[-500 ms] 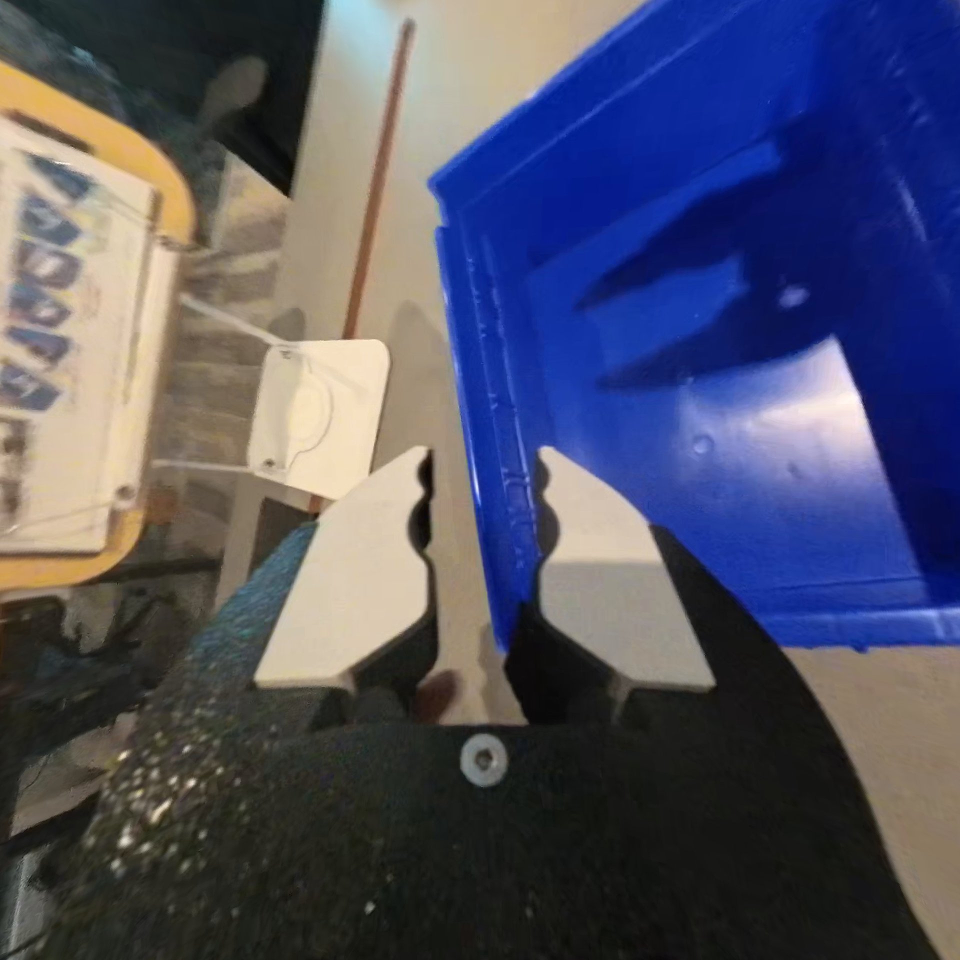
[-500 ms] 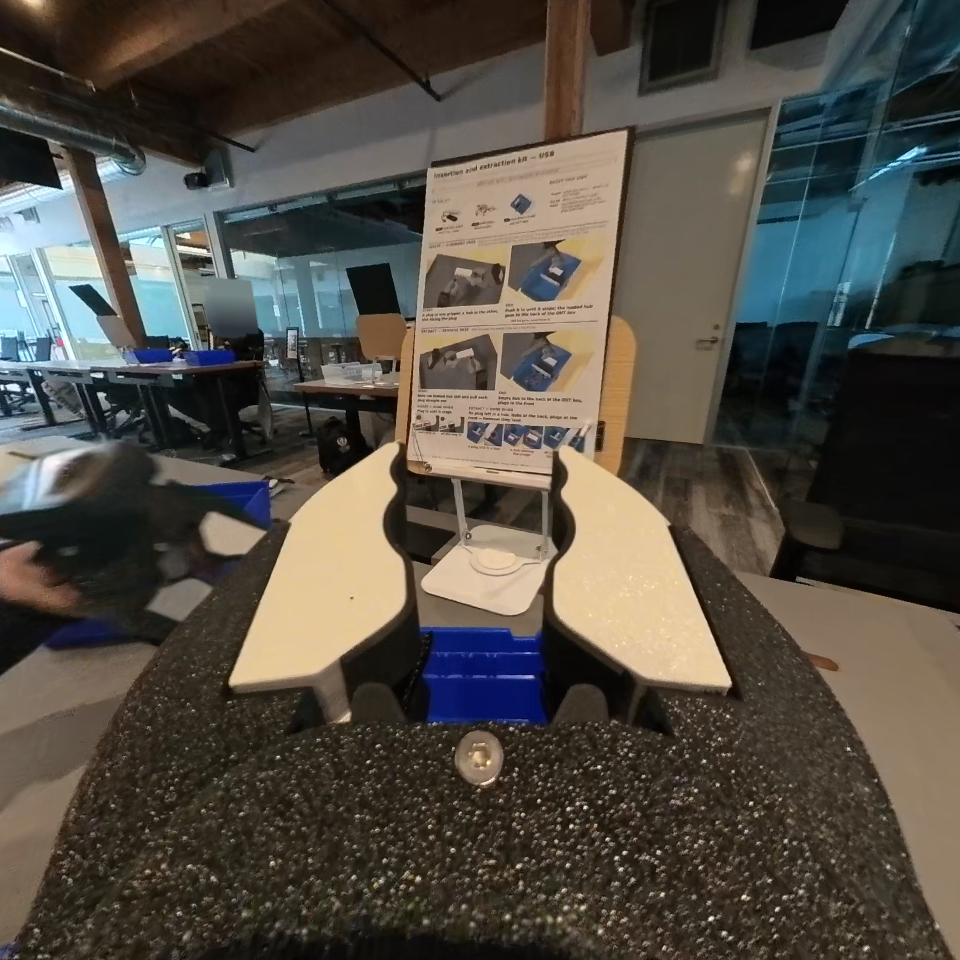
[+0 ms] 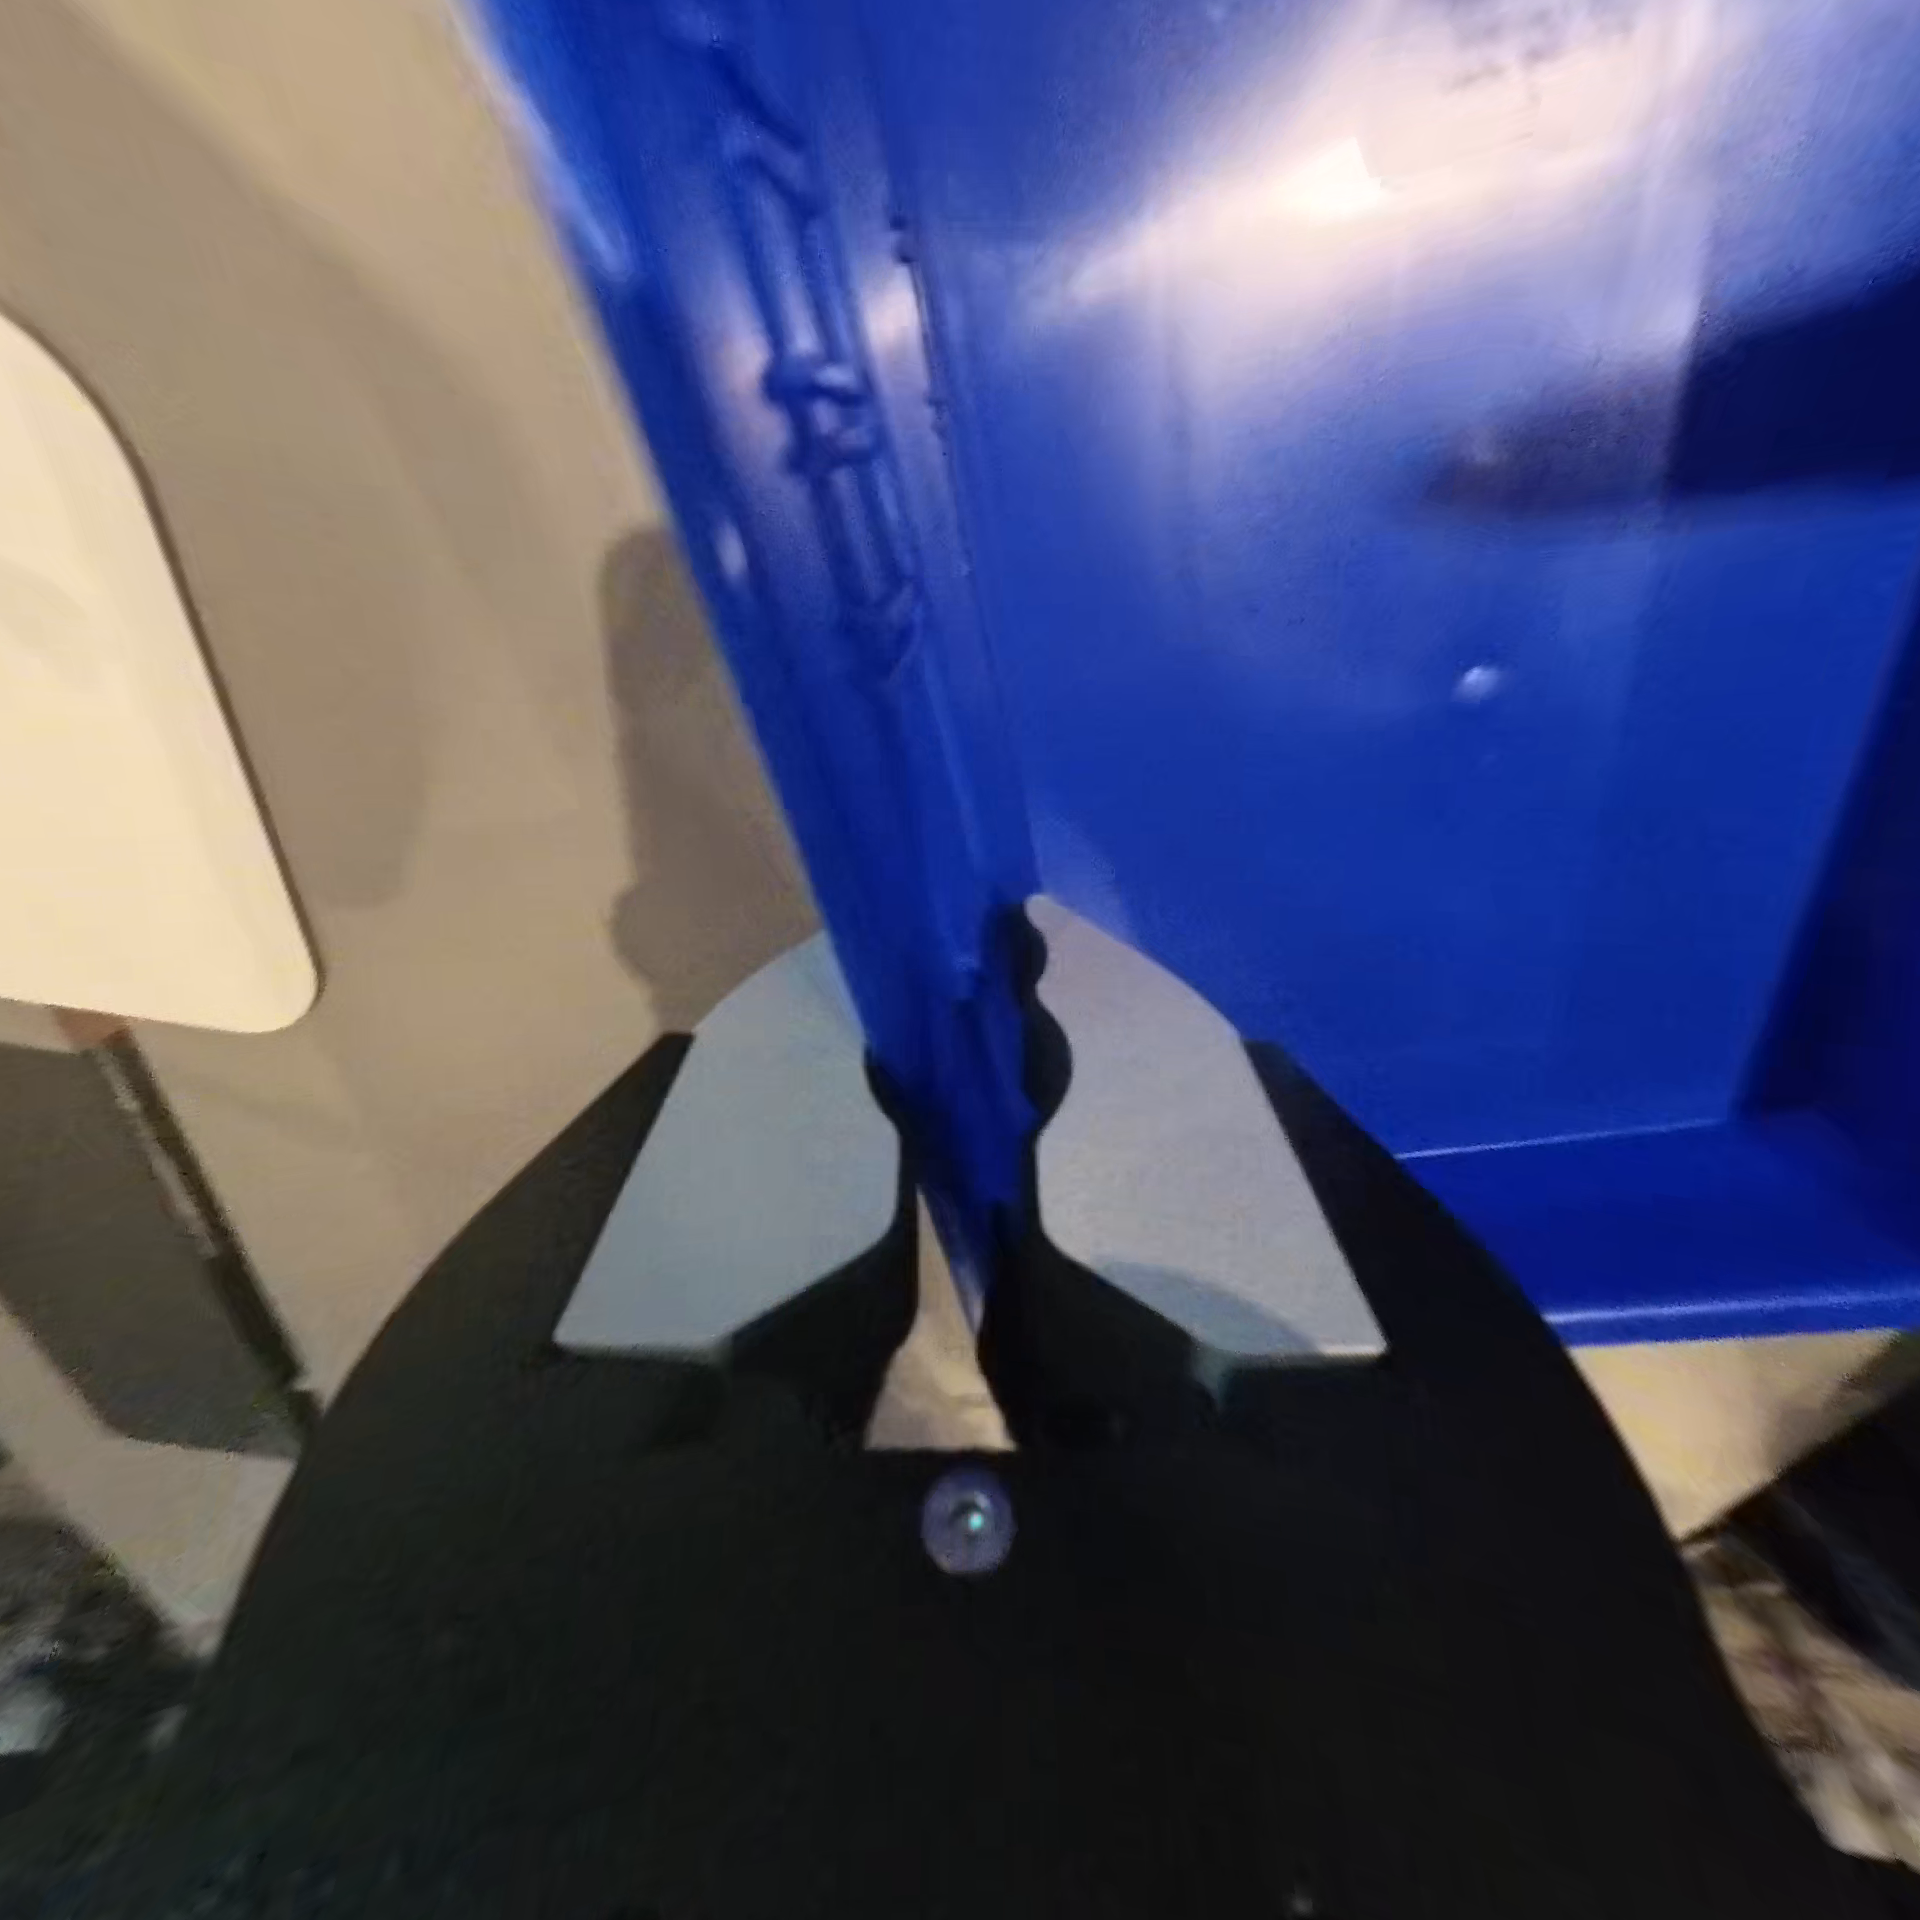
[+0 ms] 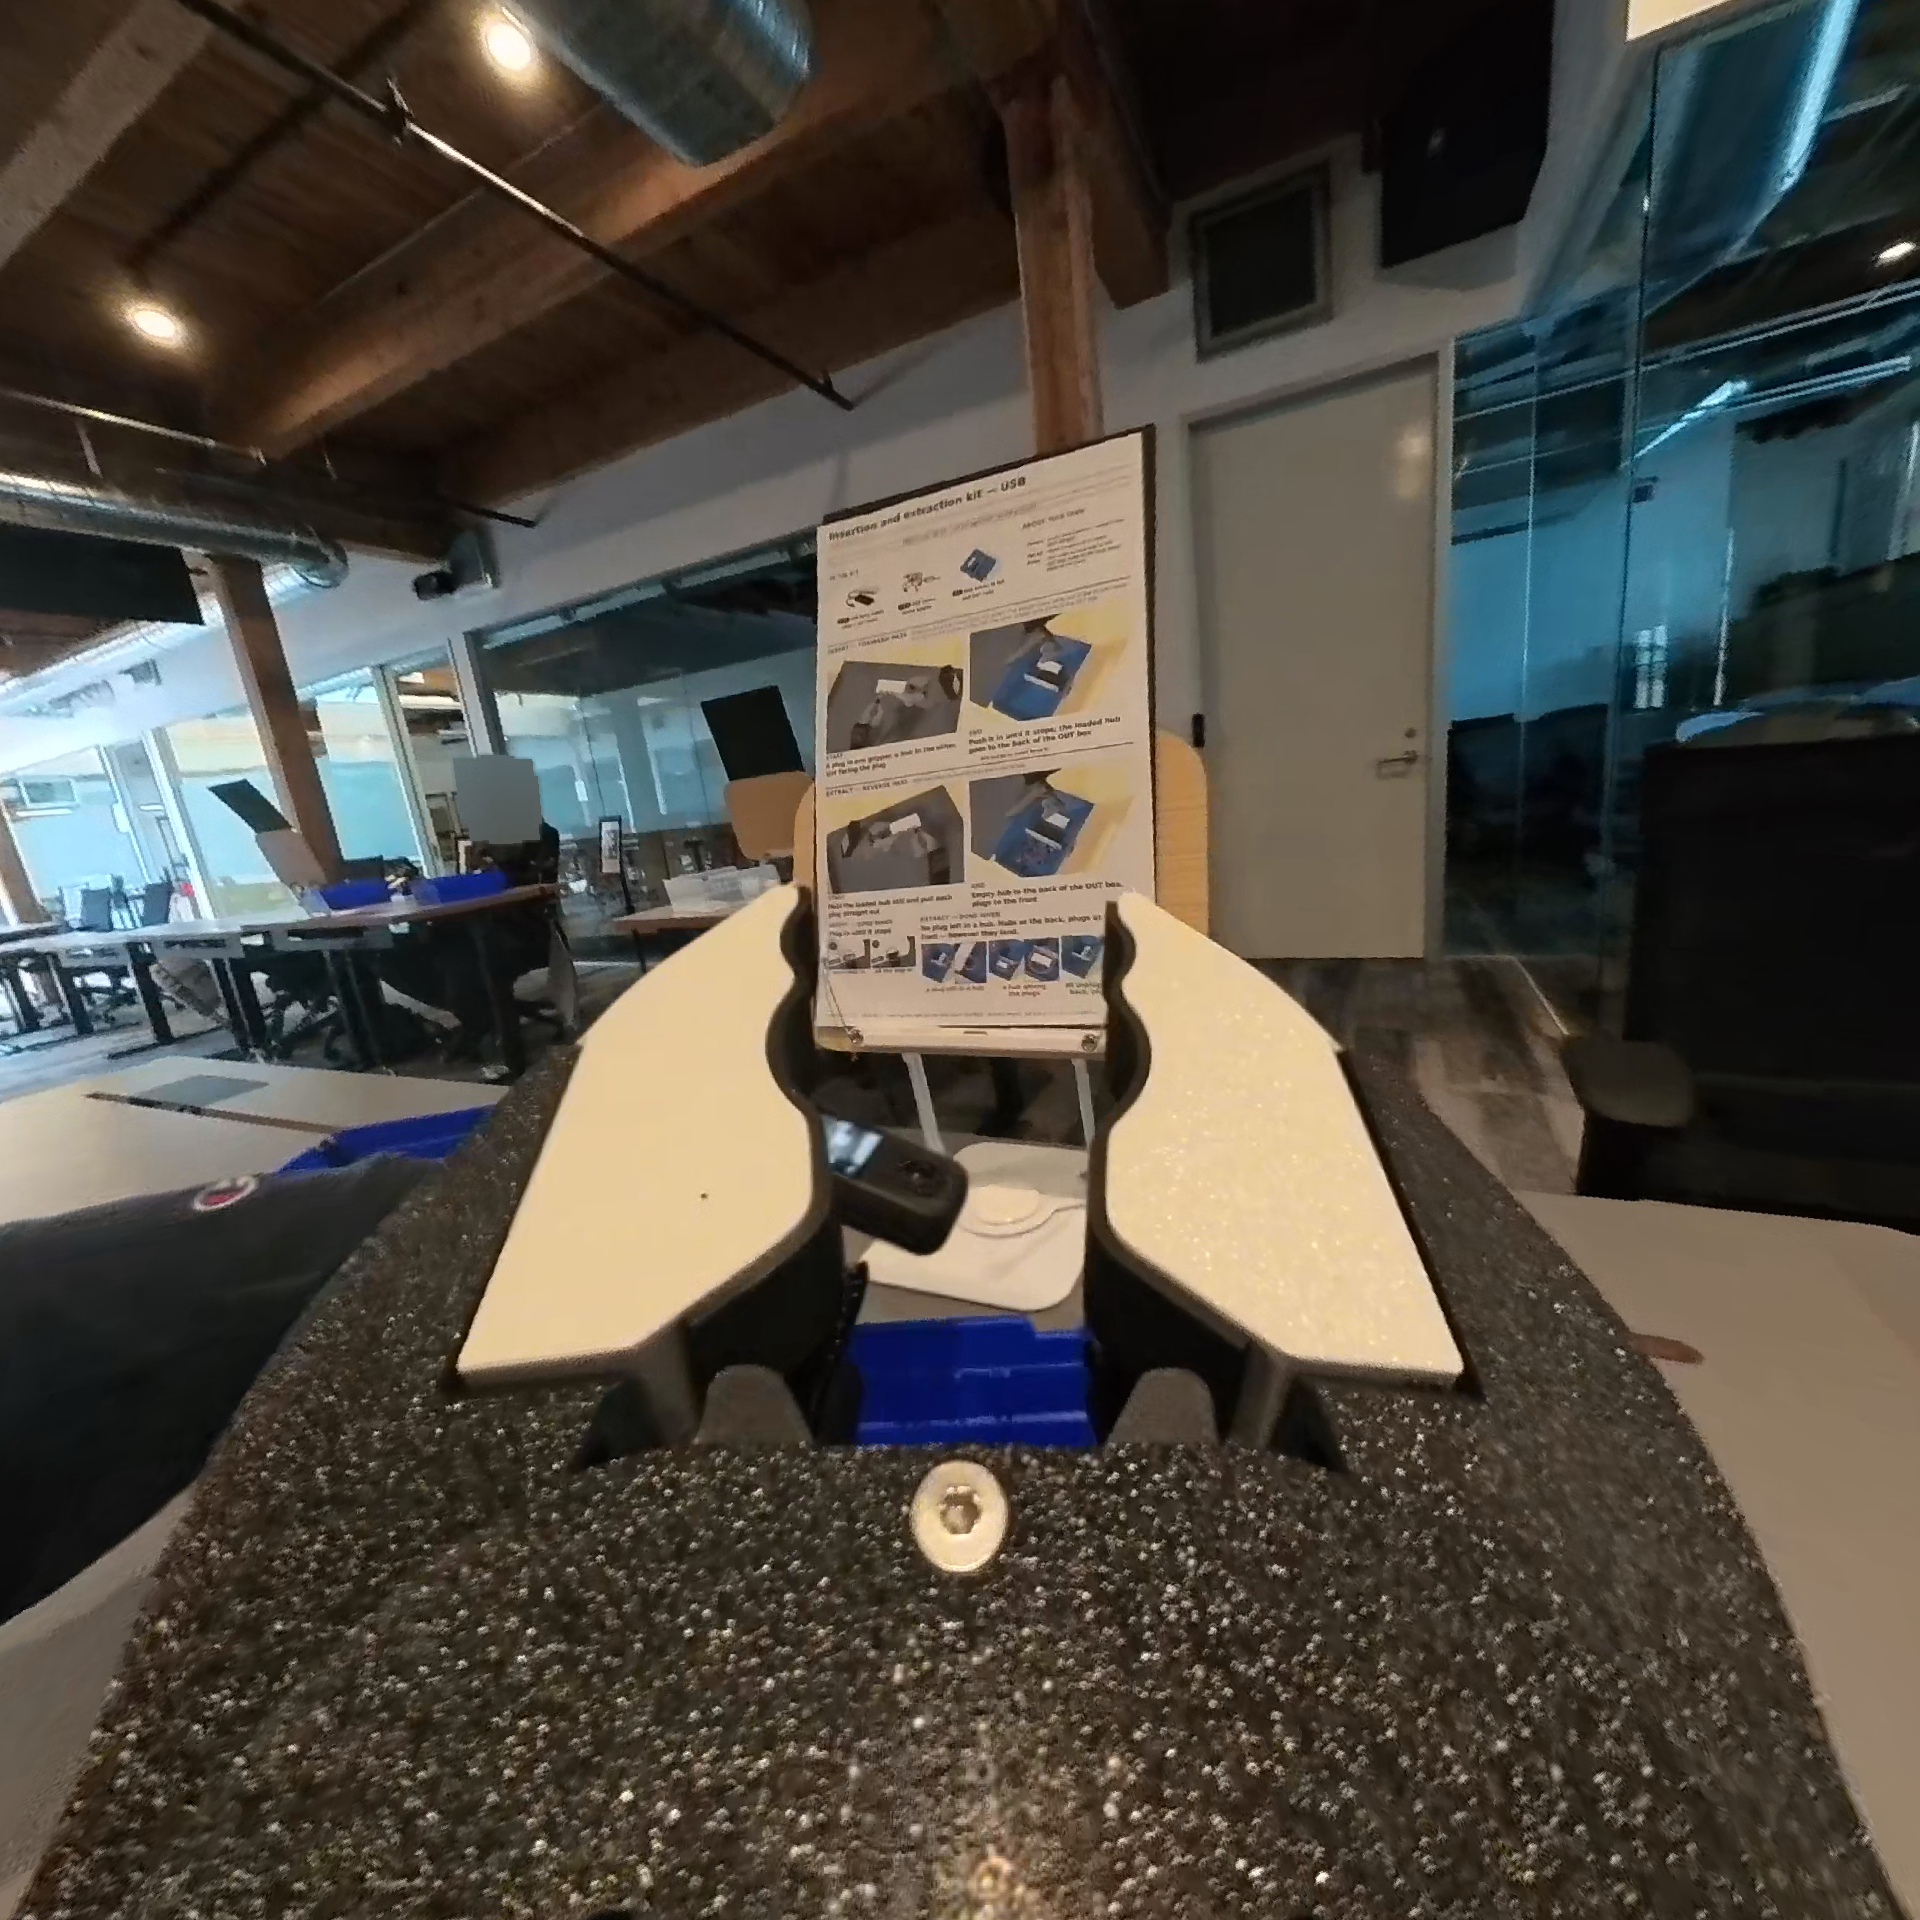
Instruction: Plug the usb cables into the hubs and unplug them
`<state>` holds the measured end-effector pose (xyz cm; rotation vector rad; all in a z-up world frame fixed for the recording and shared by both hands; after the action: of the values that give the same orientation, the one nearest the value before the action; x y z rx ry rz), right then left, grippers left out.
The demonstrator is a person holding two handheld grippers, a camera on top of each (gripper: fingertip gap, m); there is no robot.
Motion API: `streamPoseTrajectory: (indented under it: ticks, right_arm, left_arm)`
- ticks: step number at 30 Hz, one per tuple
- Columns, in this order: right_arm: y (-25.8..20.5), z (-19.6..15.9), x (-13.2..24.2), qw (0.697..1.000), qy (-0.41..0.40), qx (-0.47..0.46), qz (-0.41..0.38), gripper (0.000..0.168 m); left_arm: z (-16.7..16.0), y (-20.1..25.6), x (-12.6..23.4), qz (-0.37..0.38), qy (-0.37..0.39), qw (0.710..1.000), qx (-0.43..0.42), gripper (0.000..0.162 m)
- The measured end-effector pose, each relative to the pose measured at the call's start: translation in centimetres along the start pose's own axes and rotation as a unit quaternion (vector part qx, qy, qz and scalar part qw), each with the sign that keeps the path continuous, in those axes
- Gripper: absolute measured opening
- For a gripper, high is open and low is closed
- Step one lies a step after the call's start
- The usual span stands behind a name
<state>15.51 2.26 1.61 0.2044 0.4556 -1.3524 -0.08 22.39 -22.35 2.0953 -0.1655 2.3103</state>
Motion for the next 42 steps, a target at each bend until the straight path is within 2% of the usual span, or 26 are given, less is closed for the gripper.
streamPoseTrajectory:
  ticks: [2, 3, 8, 11, 15, 17, 19, 22, 26, 29, 30, 31, 32, 35, 38, 42]
  right_arm:
    - [0.3, 0.2, 0.3, 1.0, 0.006, -0.006, -0.001, 0.052]
    - [0.5, 0.3, 0.4, 1.0, 0.009, -0.008, -0.002, 0.052]
    - [0.9, 0.9, 1.0, 0.999, 0.031, -0.007, -0.007, 0.047]
    - [1.2, 0.9, 1.1, 0.999, 0.035, -0.014, -0.004, 0.046]
    - [1.6, 0.7, 1.1, 0.999, 0.034, -0.02, -0.005, 0.046]
    - [1.7, 0.6, 1.1, 0.999, 0.034, -0.023, -0.005, 0.046]
    - [1.9, 0.6, 1.1, 0.999, 0.036, -0.026, -0.005, 0.046]
    - [1.9, 0.4, 0.8, 0.999, 0.036, -0.032, -0.004, 0.046]
    - [1.7, -0.2, 0.3, 0.999, 0.017, -0.029, -0.003, 0.046]
    - [1.1, -0.2, 0.1, 1.0, 0.013, -0.017, 0.004, 0.046]
    - [0.9, -0.2, 0.0, 1.0, 0.012, -0.014, 0.008, 0.046]
    - [0.6, -0.1, -0.1, 1.0, 0.012, -0.01, 0.013, 0.046]
    - [0.5, -0.1, -0.2, 1.0, 0.013, -0.005, 0.015, 0.046]
    - [0.0, -0.1, -0.6, 1.0, 0.015, 0.011, 0.018, 0.046]
    - [-1.0, -0.7, -1.5, 0.999, 0.002, 0.028, 0.031, 0.046]
    - [-2.8, -1.5, -3.1, 0.997, -0.021, 0.053, 0.048, 0.046]
  left_arm:
    - [1.3, -0.4, 0.1, -0.03, 0.016, 0.995, 0.09, 0.005]
    - [2.0, -0.7, 0.2, -0.05, 0.033, 0.99, 0.128, 0.006]
    - [5.1, -3.2, 0.0, -0.038, 0.061, 0.978, 0.197, 0.005]
    - [8.5, -4.4, 0.4, -0.057, 0.124, 0.953, 0.27, 0.007]
    - [11.8, -5.4, -0.8, -0.033, 0.139, 0.931, 0.335, 0.009]
    - [13.4, -4.8, -1.6, -0.073, 0.157, 0.913, 0.37, 0.009]
    - [15.1, -4.0, -1.8, -0.113, 0.187, 0.891, 0.398, 0.013]
    - [16.9, -3.1, -1.9, -0.114, 0.208, 0.867, 0.439, 0.016]
    - [18.9, -1.7, -1.8, -0.153, 0.266, 0.804, 0.51, 0.029]
    - [19.2, -0.6, -1.4, -0.184, 0.31, 0.792, 0.493, 0.044]
    - [19.0, -0.2, -1.0, -0.19, 0.326, 0.796, 0.474, 0.049]
    - [18.5, 0.1, -0.4, -0.193, 0.347, 0.8, 0.45, 0.046]
    - [17.7, 0.1, 0.3, -0.181, 0.37, 0.802, 0.432, 0.036]
    - [13.9, 0.4, 3.6, -0.119, 0.45, 0.803, 0.372, 0.035]
    - [7.9, 1.6, 7.2, -0.054, 0.51, 0.794, 0.326, 0.056]
    - [-2.4, 2.6, 11.0, 0.07, 0.576, 0.748, 0.323, 0.083]
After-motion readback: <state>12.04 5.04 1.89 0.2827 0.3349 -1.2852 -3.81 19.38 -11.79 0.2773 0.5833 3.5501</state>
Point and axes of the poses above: each gripper's, where its closed fingertips meet, x back along the fingers, z out of its top, y = z × x across the jaws, the point moved 4 cm from there along x, back along the fingers, and after that the axes turned 5 degrees about y, right-handed, at the moved point
